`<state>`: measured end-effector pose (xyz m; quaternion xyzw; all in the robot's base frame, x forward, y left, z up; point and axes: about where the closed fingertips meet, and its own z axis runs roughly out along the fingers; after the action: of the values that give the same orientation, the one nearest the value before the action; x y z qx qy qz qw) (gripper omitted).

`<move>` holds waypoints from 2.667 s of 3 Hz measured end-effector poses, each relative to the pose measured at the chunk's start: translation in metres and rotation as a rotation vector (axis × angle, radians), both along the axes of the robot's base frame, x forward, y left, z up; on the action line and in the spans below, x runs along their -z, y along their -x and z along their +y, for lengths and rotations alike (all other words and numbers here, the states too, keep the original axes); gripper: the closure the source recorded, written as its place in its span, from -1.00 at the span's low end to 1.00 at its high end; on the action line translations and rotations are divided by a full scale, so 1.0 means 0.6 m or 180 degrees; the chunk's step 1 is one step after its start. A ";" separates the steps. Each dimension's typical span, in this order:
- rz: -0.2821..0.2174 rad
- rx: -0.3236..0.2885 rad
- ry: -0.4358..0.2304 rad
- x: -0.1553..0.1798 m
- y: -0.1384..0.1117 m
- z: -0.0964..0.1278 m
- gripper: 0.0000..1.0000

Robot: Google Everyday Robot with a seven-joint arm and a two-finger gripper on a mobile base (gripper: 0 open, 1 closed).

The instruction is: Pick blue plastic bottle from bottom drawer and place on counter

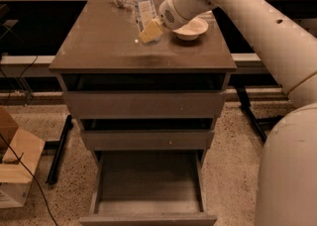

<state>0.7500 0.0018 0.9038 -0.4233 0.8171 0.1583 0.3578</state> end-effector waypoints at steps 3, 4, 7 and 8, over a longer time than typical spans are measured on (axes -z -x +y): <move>-0.0217 0.0011 -0.0177 0.100 -0.031 0.006 1.00; -0.0272 0.0035 -0.0293 0.115 -0.035 0.006 0.64; -0.0276 0.0036 -0.0298 0.109 -0.035 0.006 -0.91; -0.0276 0.0036 -0.0298 0.109 -0.035 0.006 -1.00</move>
Offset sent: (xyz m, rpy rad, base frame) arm 0.0224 -0.0022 -0.0631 0.0665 -0.0920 -0.0095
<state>0.7707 0.0052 0.8383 -0.4079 0.7949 0.1759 0.4132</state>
